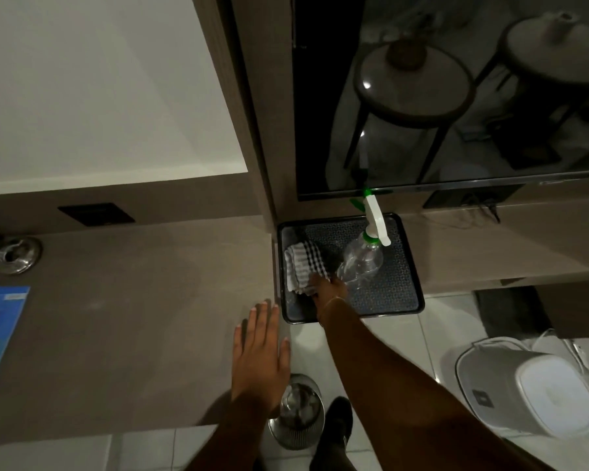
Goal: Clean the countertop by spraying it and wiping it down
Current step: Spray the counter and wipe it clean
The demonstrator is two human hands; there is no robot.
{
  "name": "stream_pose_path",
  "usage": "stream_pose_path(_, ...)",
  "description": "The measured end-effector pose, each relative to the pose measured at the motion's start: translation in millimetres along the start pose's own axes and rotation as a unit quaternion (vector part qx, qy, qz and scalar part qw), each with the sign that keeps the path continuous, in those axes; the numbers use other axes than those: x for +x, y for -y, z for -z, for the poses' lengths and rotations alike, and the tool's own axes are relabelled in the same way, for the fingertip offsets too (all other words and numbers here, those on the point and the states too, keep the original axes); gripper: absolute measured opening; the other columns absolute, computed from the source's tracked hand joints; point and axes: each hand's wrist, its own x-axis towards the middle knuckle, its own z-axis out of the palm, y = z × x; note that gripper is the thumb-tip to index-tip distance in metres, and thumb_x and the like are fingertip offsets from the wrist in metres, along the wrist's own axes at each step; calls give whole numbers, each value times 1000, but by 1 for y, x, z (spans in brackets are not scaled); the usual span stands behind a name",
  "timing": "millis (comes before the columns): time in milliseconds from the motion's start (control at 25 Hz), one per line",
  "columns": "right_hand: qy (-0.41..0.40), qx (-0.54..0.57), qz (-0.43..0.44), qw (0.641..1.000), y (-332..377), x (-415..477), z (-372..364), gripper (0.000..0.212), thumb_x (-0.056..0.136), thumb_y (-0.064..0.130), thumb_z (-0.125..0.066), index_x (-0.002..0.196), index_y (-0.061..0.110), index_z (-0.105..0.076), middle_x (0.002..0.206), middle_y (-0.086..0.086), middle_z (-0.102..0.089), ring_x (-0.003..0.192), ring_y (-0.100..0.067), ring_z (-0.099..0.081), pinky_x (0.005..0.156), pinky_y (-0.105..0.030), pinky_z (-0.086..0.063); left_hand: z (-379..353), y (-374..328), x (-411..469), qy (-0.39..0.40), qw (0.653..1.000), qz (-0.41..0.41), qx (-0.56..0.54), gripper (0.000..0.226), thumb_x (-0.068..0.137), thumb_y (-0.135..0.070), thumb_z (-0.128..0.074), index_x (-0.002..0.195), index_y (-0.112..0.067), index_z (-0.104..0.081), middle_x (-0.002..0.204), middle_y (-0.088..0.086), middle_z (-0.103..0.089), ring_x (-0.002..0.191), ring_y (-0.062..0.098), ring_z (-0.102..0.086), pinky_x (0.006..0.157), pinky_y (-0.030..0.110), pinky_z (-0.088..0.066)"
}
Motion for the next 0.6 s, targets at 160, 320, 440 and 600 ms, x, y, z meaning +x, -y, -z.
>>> stream_pose_path(160,-16,-88,56,994,-5,-10,11,37,100,9,-65,137,1,-63,135,-19,-67,124,-35,-63,110,-44,-49,-6,-4,-2,5,1000,14,3,65,103,-52,-12,158,-32,18,169,-8,18,154,11,22,125,44,10)
stream_pose_path(320,-13,-92,114,989,-13,-38,46,32,99,2,-63,131,6,-68,127,-10,-71,121,-27,-64,107,-37,-47,1,-9,1,29,999,9,12,66,102,-53,-8,157,-30,20,168,-5,22,153,15,25,126,44,10)
stream_pose_path(440,0,-140,152,978,-5,-45,63,33,98,1,-65,130,9,-70,127,-8,-72,122,-25,-65,114,-42,-47,12,-16,3,35,999,7,9,67,103,-51,-12,158,-27,19,168,-2,21,154,17,24,128,46,6)
stream_pose_path(600,-61,-108,197,973,13,-60,69,20,97,-3,-63,97,16,-70,104,-8,-72,114,-36,-68,110,-49,-51,24,-22,4,22,1000,9,-8,68,103,-50,-19,160,-28,11,171,-2,11,156,17,18,129,45,3)
